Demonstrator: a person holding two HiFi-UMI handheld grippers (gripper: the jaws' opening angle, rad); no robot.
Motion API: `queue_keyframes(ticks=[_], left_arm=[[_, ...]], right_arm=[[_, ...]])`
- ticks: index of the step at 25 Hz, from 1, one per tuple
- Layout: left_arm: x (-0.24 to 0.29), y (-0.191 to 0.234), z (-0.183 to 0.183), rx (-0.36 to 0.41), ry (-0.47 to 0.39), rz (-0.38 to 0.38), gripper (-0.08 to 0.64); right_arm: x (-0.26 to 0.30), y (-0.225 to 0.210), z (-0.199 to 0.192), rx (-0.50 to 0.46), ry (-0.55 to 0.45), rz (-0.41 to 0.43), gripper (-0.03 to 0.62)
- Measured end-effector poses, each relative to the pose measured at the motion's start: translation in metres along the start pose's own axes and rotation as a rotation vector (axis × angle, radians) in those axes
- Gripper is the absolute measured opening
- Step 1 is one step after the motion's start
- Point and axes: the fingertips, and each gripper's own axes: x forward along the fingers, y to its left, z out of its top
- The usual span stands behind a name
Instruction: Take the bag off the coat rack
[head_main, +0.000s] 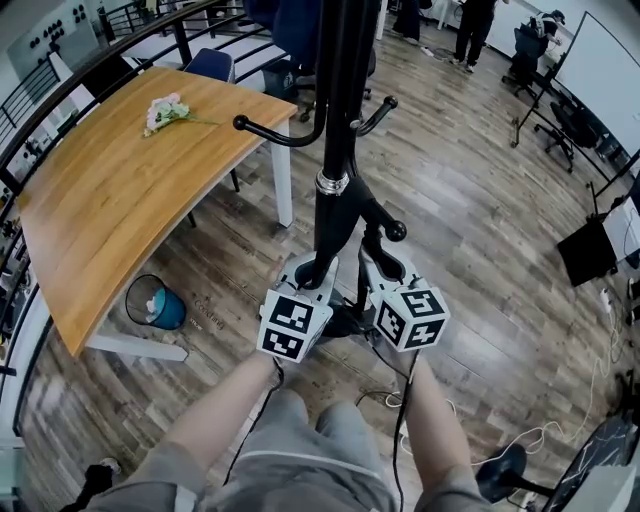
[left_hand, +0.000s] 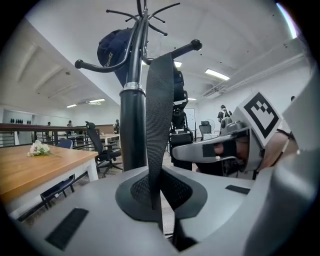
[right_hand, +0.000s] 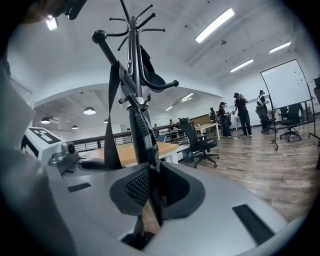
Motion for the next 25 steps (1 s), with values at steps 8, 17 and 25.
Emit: queue_keyframes(ticks=[8, 17, 25], left_arm=[[-0.033, 0.006, 0.015, -0.055, 0.012, -0.008, 0.015], [-0.087, 0.019, 0.107, -0.017, -0.063, -0.005, 0.015], [-0.13, 0.001, 0.187, 0.053, -0.127, -0.045, 0.015]], right_arm=[[-0.042, -0.002, 0.033, 0.03, -0.024, -0.039, 0.046], [-0.097, 0.016, 0.133, 0.067, -0.129, -0.067, 0.046], [-0.149, 0.029, 0.208, 0.028, -0.187, -0.061, 0.046]])
